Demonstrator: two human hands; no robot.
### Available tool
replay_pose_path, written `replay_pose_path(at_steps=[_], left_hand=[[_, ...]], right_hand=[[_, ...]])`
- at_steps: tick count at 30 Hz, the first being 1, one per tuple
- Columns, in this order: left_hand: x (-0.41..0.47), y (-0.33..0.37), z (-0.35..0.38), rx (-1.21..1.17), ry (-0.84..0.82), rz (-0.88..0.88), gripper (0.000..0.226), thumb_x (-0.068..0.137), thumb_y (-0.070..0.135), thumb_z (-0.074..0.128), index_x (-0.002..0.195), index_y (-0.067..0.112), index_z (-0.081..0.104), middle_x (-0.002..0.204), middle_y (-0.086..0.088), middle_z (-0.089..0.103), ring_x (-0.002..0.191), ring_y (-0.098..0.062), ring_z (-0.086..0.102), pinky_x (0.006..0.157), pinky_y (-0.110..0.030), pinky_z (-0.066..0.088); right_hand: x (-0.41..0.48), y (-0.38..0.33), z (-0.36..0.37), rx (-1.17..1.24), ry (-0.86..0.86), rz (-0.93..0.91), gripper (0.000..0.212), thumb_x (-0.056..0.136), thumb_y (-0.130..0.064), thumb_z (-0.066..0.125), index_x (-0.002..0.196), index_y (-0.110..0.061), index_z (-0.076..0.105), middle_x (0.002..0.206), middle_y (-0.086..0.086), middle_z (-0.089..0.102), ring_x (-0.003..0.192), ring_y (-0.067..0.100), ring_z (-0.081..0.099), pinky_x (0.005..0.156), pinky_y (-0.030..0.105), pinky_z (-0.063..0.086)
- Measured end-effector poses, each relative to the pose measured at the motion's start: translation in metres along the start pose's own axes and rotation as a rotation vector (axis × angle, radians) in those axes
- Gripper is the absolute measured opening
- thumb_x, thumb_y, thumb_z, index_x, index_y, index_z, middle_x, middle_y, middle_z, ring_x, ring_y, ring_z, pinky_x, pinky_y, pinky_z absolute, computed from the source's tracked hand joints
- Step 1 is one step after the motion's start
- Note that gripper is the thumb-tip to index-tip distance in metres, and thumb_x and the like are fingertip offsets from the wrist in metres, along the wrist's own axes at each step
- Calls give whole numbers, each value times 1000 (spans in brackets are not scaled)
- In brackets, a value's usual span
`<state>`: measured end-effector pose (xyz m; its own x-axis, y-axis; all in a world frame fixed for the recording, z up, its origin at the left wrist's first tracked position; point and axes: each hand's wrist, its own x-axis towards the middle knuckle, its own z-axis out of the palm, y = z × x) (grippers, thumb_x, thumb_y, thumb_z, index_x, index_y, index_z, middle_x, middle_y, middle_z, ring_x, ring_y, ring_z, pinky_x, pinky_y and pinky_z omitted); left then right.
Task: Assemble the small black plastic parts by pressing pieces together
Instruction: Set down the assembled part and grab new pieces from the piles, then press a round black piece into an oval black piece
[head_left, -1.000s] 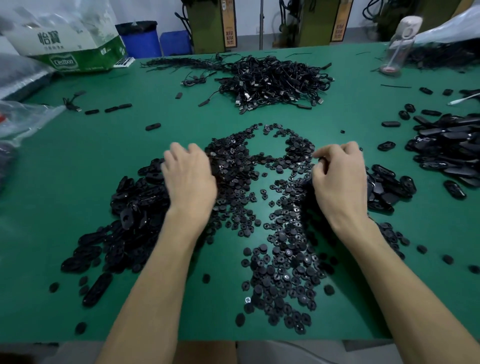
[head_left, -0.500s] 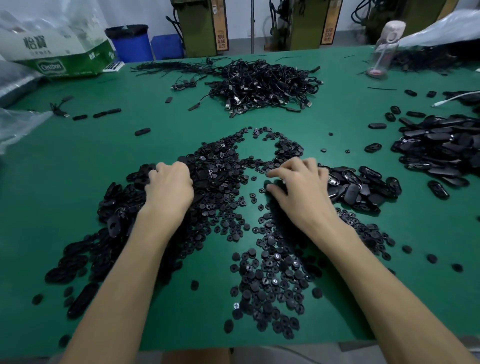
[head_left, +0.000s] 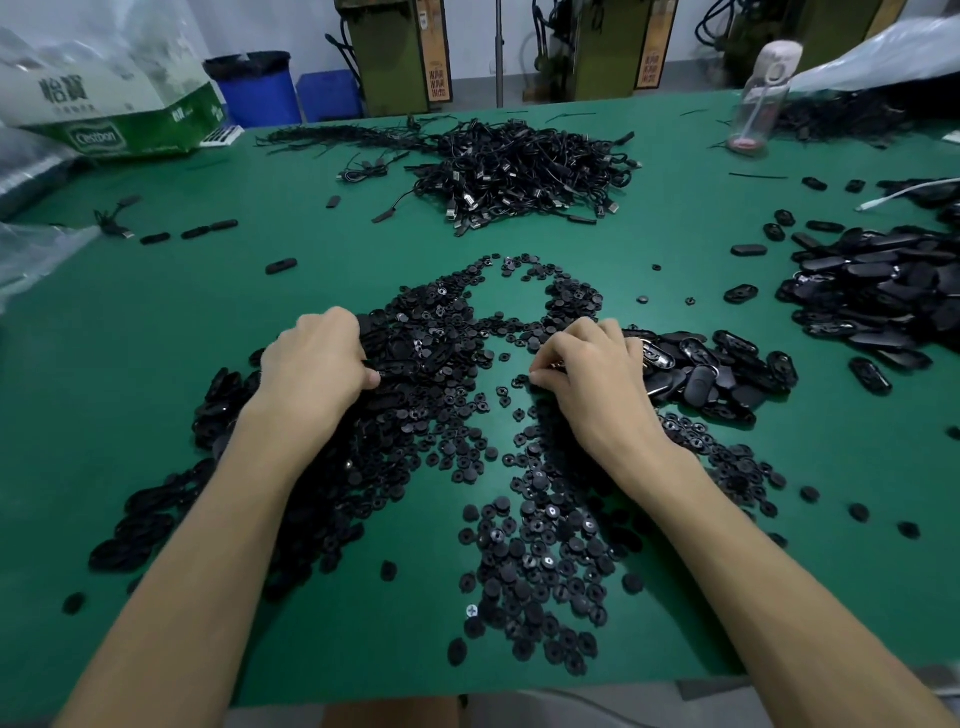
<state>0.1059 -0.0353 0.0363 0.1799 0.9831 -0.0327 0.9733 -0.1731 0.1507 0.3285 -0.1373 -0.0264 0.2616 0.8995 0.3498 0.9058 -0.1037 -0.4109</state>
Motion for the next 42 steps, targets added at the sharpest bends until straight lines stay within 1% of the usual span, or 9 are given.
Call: replay_pose_path(at_steps=[5, 7, 9, 12, 16, 20, 26, 32, 42], left_hand=[[1, 10, 0, -208, 182, 86, 19, 99, 23, 69, 108, 8, 74, 101, -11, 74, 89, -31, 70, 83, -43, 55], [0, 24, 2, -576, 86, 170, 15, 102, 20, 64, 110, 13, 75, 98, -3, 77, 83, -19, 75, 80, -37, 61], [-6, 45, 7, -958, -89, 230, 17, 104, 14, 59, 103, 12, 76, 93, -4, 79, 79, -16, 77, 64, -28, 61], [-7, 76, 23, -1098, -133, 317, 21, 104, 8, 54, 103, 4, 75, 92, -8, 77, 75, -18, 76, 53, -25, 55], [-6, 91, 47, -1220, -122, 312, 21, 105, 5, 54, 114, -4, 70, 101, -21, 74, 79, -23, 76, 63, -28, 60], [-10, 90, 63, -1430, -76, 244, 18, 105, 5, 56, 113, -3, 70, 105, -20, 75, 89, -27, 78, 78, -30, 63], [-21, 90, 70, -1535, -105, 196, 15, 103, 0, 58, 108, -2, 72, 98, -18, 77, 90, -24, 78, 79, -29, 63], [-20, 87, 69, -1572, -104, 142, 18, 101, -5, 58, 117, -4, 66, 102, -17, 75, 91, -24, 78, 82, -32, 64], [-20, 84, 71, -1501, -81, 202, 30, 91, -11, 68, 118, 0, 69, 107, -15, 75, 96, -20, 76, 79, -25, 60]], right_hand=[[2, -1, 0, 75, 55, -21, 6, 102, -24, 64, 100, -19, 67, 103, -4, 66, 103, 22, 52, 90, 33, 24], [1, -3, 0, 140, 80, -47, 3, 100, -19, 66, 100, -16, 68, 102, -2, 70, 98, 22, 59, 92, 35, 32], [1, -4, 0, 200, 106, -55, 6, 98, -14, 68, 104, -13, 71, 102, 1, 72, 96, 23, 62, 91, 40, 46], [2, -3, -1, 302, 139, 5, 11, 97, -12, 69, 107, -13, 73, 101, 0, 74, 96, 19, 66, 88, 37, 54], [2, -2, -5, 471, 171, 140, 8, 96, -10, 70, 101, -16, 72, 83, -19, 71, 85, -7, 67, 76, 6, 46], [5, -1, -9, 568, 231, 234, 5, 95, -18, 72, 100, -19, 73, 86, -19, 70, 84, -9, 65, 73, 4, 45], [3, -2, -13, 797, 172, 265, 7, 93, -15, 74, 100, -17, 74, 88, -5, 74, 82, 7, 69, 78, 22, 55], [3, 0, -13, 990, 120, 296, 13, 92, -14, 75, 103, -20, 76, 89, 0, 79, 79, 4, 71, 66, 13, 49], [6, 2, -15, 1230, 32, 368, 15, 90, -11, 78, 105, -10, 75, 95, 6, 80, 80, 12, 71, 64, 22, 48]])
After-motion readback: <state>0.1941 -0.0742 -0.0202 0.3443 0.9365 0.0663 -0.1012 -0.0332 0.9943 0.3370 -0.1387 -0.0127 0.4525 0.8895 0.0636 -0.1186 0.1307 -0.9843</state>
